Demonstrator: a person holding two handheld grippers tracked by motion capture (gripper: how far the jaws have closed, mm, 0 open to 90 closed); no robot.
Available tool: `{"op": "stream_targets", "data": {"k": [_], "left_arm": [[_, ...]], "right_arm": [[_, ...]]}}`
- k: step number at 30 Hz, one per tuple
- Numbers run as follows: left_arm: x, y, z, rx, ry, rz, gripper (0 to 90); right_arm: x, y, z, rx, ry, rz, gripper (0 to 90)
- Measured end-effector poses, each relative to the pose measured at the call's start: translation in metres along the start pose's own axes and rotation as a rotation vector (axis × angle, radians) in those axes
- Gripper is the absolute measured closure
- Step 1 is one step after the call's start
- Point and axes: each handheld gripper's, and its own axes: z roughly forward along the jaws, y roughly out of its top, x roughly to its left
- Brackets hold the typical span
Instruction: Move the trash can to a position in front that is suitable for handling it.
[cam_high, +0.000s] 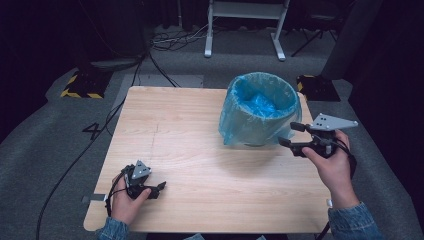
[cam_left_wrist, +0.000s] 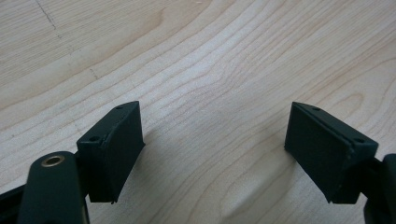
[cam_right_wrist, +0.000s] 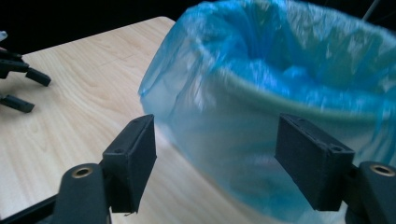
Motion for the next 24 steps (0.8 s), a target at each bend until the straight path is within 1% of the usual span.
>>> {"op": "stream_targets", "data": {"k": [1, 2, 3, 5, 6, 8, 10, 12, 16, 18, 20, 24], "left_arm": [[0.000, 0.000, 0.000, 0.000, 0.000, -0.001, 19.1], [0.000, 0.000, 0.000, 0.000, 0.000, -0.001, 19.2], [0.000, 0.000, 0.000, -0.001, -0.001, -0.004, 19.2], [0.000, 0.000, 0.000, 0.000, 0.000, -0.001, 19.1], [0.000, 0.000, 0.000, -0.001, -0.001, -0.004, 19.2], [0.000, 0.000, 0.000, 0.000, -0.001, -0.003, 19.2], [0.000, 0.000, 0.000, 0.000, 0.000, -0.001, 19.1], [0.000, 0.000, 0.000, 0.000, -0.001, -0.003, 19.1], [0.000, 0.000, 0.000, 0.001, -0.001, 0.000, 19.1], [0.000, 0.000, 0.000, 0.000, -0.001, -0.003, 19.1], [0.000, 0.000, 0.000, 0.000, 0.000, -0.001, 19.1], [0.000, 0.000, 0.000, 0.001, 0.000, 0.000, 19.1]], "right_arm": [[-0.001, 0.006, 0.005, -0.007, -0.009, -0.022, 28.2], [-0.001, 0.006, 0.005, -0.007, -0.009, -0.022, 28.2], [-0.001, 0.012, 0.011, -0.014, -0.014, -0.045, 28.7], [-0.001, 0.015, 0.015, -0.013, -0.016, -0.049, 29.9], [-0.001, 0.020, 0.022, -0.019, -0.020, -0.038, 30.7], [-0.002, 0.024, 0.029, -0.016, -0.009, -0.035, 30.6], [-0.002, 0.027, 0.037, -0.012, -0.007, -0.016, 28.6], [-0.002, 0.032, 0.045, -0.006, -0.013, -0.029, 28.1], [0.000, 0.041, 0.060, -0.009, 0.002, -0.049, 28.6], [0.001, 0.045, 0.067, -0.009, 0.012, -0.049, 28.8], [0.000, 0.046, 0.072, -0.003, 0.012, -0.053, 28.9], [-0.002, 0.047, 0.085, 0.016, 0.018, -0.040, 29.1]]}}
